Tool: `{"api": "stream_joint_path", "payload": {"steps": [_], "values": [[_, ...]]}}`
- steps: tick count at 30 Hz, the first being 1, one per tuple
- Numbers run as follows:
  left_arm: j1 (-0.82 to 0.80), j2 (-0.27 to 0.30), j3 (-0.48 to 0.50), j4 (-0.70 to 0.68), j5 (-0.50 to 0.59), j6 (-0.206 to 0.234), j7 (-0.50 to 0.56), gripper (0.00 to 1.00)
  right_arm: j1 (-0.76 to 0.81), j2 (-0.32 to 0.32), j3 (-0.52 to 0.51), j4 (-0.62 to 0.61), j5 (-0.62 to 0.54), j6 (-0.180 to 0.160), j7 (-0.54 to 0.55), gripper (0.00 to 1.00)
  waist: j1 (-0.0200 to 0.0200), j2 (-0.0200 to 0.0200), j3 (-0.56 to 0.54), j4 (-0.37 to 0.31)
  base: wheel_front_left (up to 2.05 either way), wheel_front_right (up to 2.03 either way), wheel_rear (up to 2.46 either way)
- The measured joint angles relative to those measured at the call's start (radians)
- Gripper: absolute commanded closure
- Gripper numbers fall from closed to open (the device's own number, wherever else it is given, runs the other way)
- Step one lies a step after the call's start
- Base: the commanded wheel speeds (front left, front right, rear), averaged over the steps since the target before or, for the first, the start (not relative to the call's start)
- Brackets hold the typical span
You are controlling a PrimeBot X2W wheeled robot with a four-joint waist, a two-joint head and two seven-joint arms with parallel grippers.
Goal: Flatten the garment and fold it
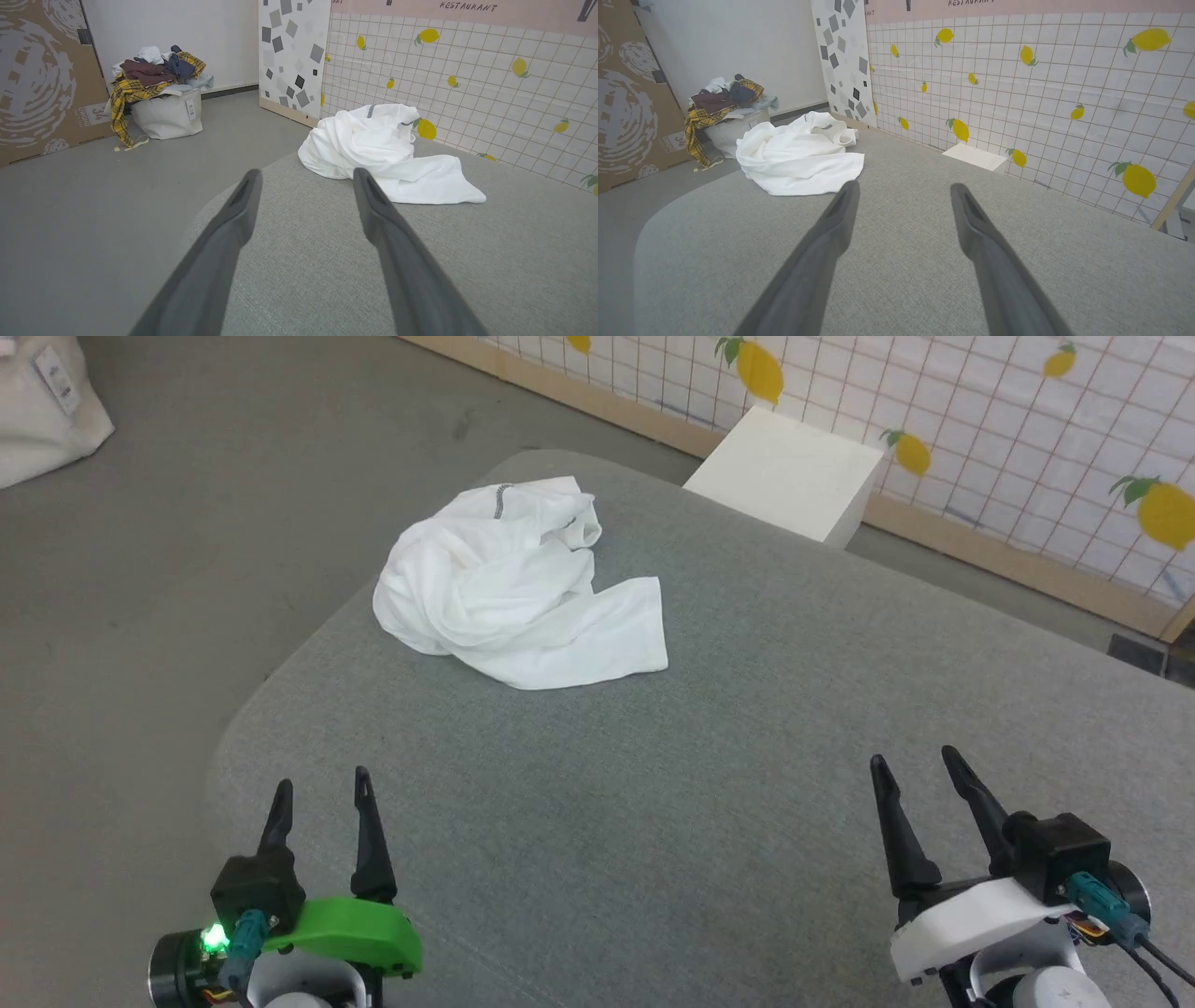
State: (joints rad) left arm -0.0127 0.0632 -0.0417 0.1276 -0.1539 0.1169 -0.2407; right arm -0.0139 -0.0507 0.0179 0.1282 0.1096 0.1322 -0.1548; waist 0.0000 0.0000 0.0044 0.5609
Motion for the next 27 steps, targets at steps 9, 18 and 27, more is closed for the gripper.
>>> {"api": "stream_joint_path", "payload": {"steps": [9, 18, 27], "values": [[-0.208, 0.002, 0.007, 0.096, -0.092, -0.037, 0.031, 0.0, -0.048, 0.001, 0.002, -0.049, -0.022, 0.0, 0.021, 0.0, 0.0, 0.0, 0.093, -0.002, 0.0, 0.0, 0.0], [-0.612, 0.125, 0.132, 0.243, -0.23, -0.055, 0.27, 0.0, -0.15, -0.008, 0.041, -0.126, -0.064, 0.0, 0.058, 0.0, 0.0001, 0.0, 0.26, -0.077, 0.0, 0.0, 0.0], [-0.796, 0.238, 0.218, 0.356, -0.323, 0.017, 0.599, 0.0, -0.249, -0.047, 0.072, -0.157, -0.046, 0.0, 0.052, 0.0, 0.0003, 0.0, 0.469, -0.195, 0.0, 0.0, 0.0]]}}
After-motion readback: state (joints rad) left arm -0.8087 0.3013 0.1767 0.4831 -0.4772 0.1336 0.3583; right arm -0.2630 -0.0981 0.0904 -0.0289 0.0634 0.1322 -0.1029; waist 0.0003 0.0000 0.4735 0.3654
